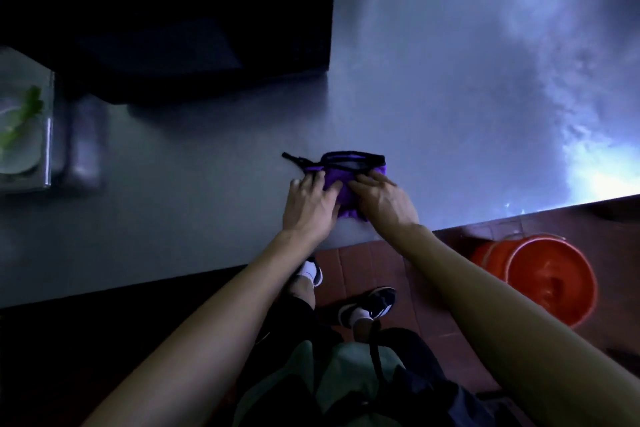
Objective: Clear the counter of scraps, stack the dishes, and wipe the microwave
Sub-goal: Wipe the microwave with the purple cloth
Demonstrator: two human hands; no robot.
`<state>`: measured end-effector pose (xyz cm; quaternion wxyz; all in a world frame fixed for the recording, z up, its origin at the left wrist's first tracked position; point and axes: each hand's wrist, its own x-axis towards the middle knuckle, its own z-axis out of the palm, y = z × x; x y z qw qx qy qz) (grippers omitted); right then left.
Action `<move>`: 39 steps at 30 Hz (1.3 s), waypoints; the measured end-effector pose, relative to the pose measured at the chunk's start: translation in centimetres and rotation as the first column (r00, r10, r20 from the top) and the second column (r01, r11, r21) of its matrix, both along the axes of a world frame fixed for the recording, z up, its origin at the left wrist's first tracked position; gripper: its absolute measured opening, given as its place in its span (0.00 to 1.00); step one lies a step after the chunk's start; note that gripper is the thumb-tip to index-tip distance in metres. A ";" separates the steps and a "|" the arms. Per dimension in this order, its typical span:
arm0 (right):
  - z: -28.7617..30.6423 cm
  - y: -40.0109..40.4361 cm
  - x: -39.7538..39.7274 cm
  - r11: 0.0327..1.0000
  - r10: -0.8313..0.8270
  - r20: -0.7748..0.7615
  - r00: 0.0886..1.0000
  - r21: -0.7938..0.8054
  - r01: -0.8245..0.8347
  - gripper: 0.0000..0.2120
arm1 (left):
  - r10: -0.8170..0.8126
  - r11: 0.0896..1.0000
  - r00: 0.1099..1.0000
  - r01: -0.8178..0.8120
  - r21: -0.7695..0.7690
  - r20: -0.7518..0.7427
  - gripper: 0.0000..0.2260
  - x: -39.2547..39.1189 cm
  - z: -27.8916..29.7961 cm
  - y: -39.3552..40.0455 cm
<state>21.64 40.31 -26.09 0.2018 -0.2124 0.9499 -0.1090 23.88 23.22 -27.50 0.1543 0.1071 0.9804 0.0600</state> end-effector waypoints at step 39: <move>7.1 37.7 4.0 0.857 -0.511 -0.273 0.815 -0.233 0.460 0.14 | -0.329 0.802 0.914 0.403 0.441 -0.237 0.20 -6.3 4.2 37.8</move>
